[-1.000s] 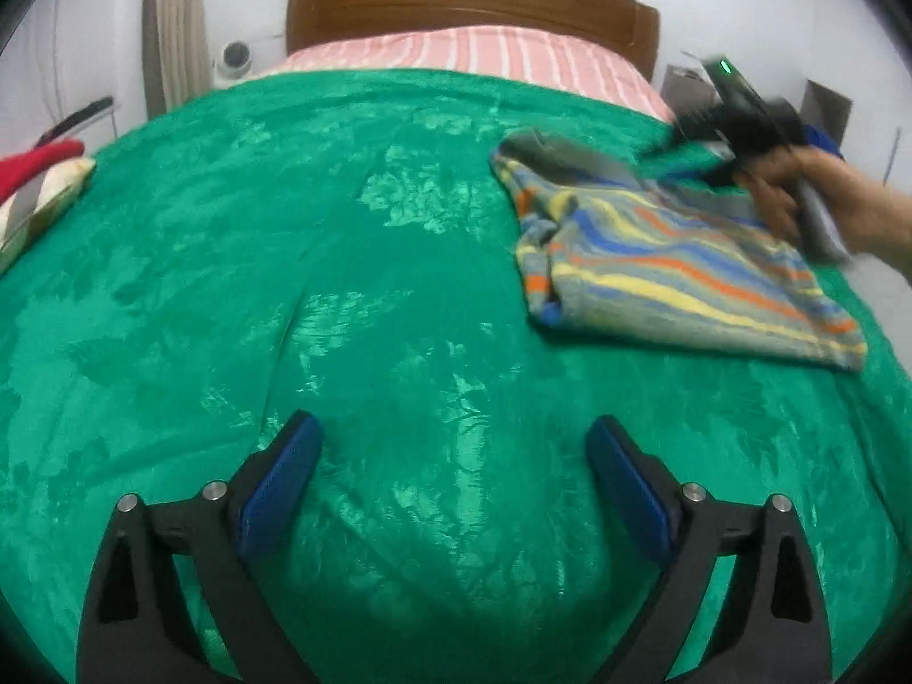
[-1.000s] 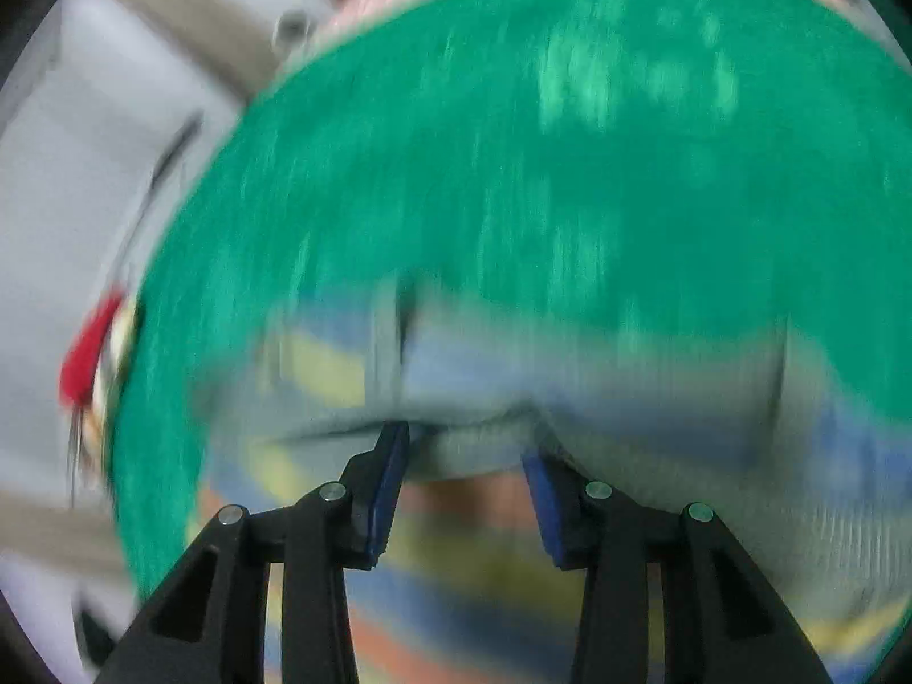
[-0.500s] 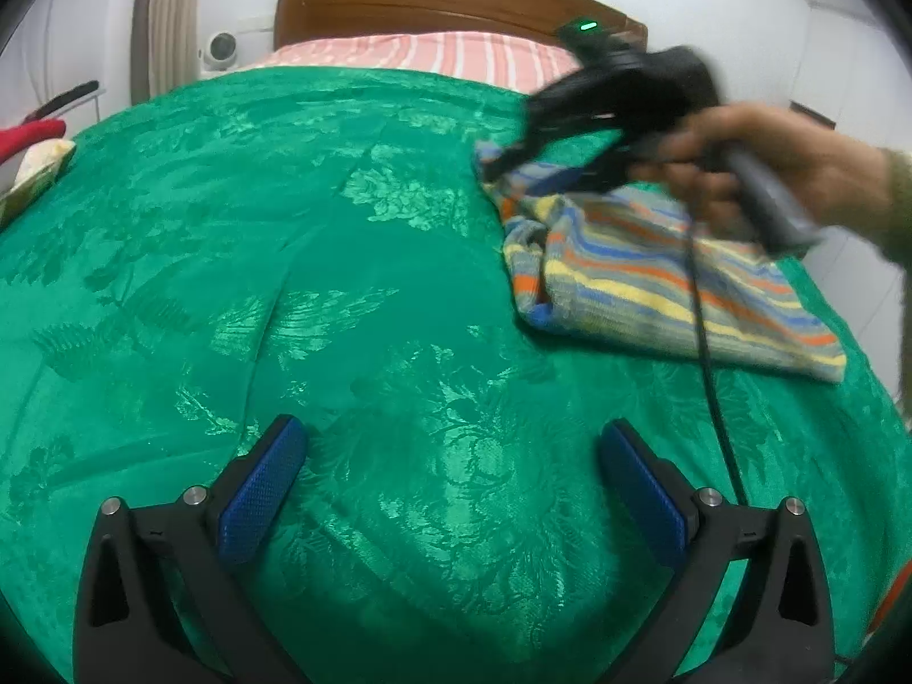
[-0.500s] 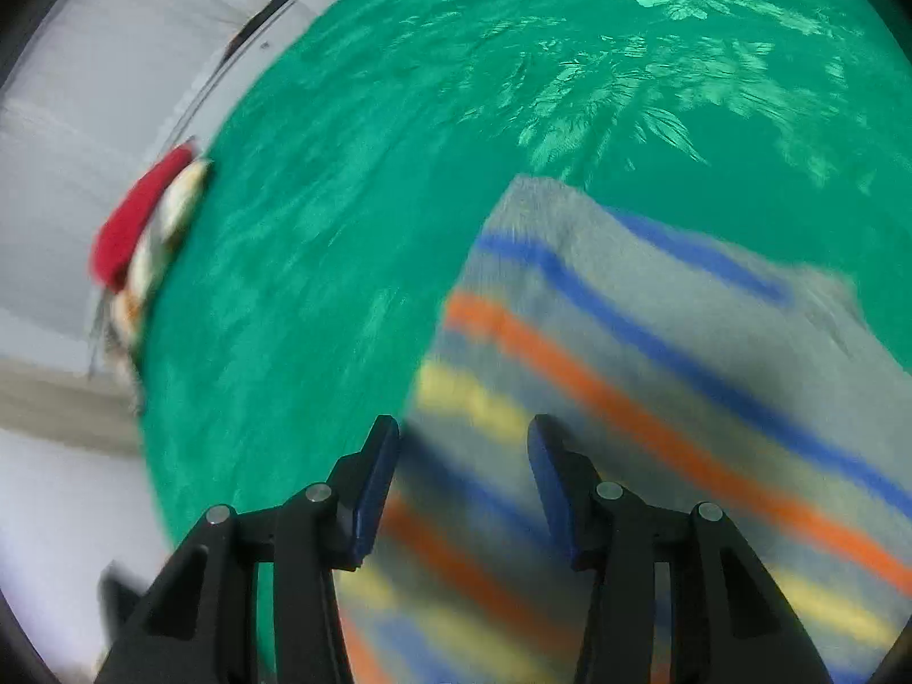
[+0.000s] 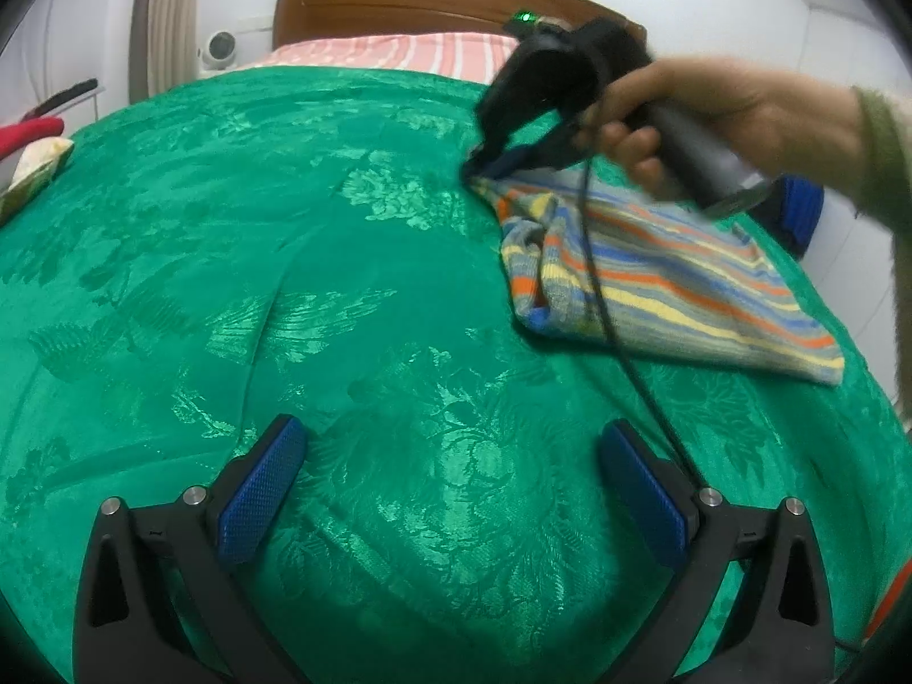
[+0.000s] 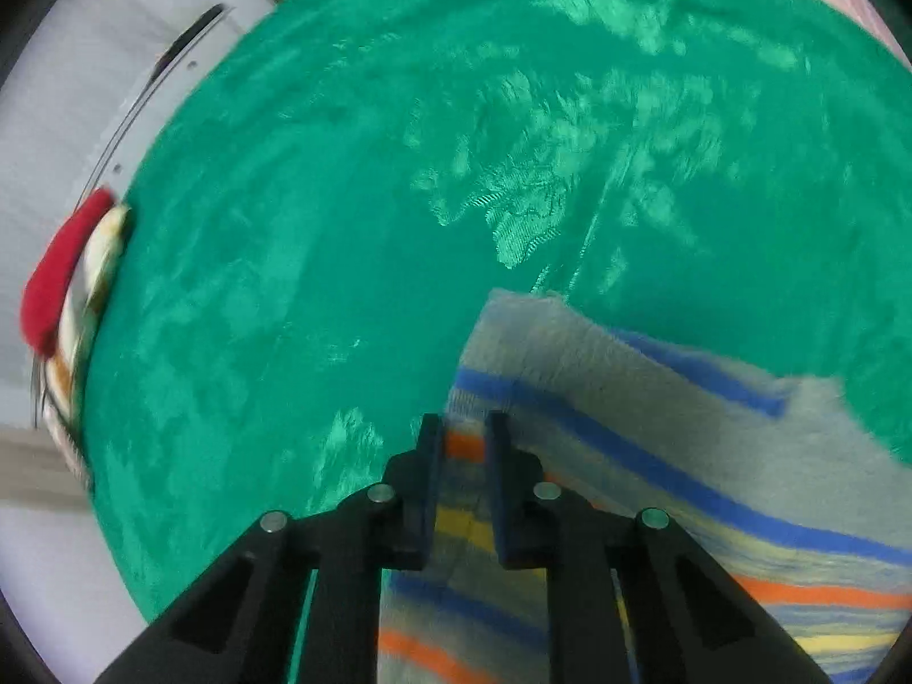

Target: Fold small clothes

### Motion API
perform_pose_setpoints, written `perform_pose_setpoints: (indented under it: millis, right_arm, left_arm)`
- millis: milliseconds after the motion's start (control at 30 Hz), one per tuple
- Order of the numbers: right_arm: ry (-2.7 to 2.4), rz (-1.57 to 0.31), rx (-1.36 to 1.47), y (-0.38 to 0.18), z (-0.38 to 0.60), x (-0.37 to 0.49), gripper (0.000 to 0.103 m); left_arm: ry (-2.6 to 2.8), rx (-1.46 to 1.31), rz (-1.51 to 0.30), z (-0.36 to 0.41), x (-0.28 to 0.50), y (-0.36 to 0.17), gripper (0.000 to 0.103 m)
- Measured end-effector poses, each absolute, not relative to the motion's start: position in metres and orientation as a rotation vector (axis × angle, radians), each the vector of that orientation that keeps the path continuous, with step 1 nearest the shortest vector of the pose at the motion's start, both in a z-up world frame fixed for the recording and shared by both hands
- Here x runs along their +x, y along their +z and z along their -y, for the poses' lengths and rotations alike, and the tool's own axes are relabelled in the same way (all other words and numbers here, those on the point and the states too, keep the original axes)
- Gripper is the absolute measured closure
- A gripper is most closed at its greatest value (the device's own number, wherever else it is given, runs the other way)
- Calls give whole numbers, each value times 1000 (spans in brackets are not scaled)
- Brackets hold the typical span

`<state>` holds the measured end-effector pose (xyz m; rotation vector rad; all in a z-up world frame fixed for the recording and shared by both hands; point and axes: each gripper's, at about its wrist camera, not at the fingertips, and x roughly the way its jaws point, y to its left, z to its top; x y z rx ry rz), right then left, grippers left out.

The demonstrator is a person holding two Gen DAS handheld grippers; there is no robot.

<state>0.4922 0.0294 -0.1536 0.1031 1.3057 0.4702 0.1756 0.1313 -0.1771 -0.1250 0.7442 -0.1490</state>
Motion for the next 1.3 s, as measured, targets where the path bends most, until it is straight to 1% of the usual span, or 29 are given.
perform_pose_setpoints:
  millis: [67,100,133,233,267,367,400,433,467,600,667,700,733,833,933,1100,1200,1300]
  right_arm:
    - [481,-1205,186,-154,-25,493,87]
    - [485,-1141,239,-152,-20,492,81]
    - [506,-1115,286,-150,-14,490,73]
    - [591,-1079,354,-135,8,469,71]
    - [599,-1062,324,-126,14,459,71]
    - [549,-958,36,-97,31,409,71]
    - [517,-942,-75,-95,36,390,68]
    - [505,-944,-128,-97,38,379,66]
    - [511,-956,-184,-102,31,371,65]
    - [639,-996,-213,-138,4,339,65]
    - [676,-956,-260,-147,-10,326,58]
    - [685,-940,-275,-143,-10,321,56]
    - [693,-936,-265,-140,-10,319,57]
    - [699,-872,-157,-105,33,297,57]
    - [649,-846,-125,-94,76,267,55]
    - [469,-1013,-22,-151,168,216,55]
    - [428,-1009,37,-153,227,160,56]
    - [354,-969,44,-145,279,101,56]
  left_arm:
    - [-152,-129,-741,-132,176,-178,1]
    - [-154,-131,-741,-132,176,-178,1]
    - [-156,-134,-741,-133,176,-178,1]
    - [-160,-138,-743,-134,177,-178,1]
    - [-160,-139,-744,-134,177,-178,1]
    - [-158,-136,-745,-134,178,-178,1]
    - [-157,-133,-746,-134,178,-178,1]
    - [-154,-130,-746,-133,179,-178,1]
    - [-153,-128,-746,-133,179,-178,1]
    - [-156,-132,-740,-132,178,-179,1]
    - [-162,-143,-736,-134,178,-179,1]
    - [-165,-149,-733,-134,178,-179,0]
    - [-169,-157,-730,-136,177,-179,0]
    - [-169,-155,-733,-135,178,-179,0]
    - [-170,-156,-734,-135,178,-179,0]
    - [-153,-141,-748,-133,177,-176,1]
    - [-124,-100,-777,-120,174,-167,2]
    - [-231,-26,-768,-72,171,-145,2]
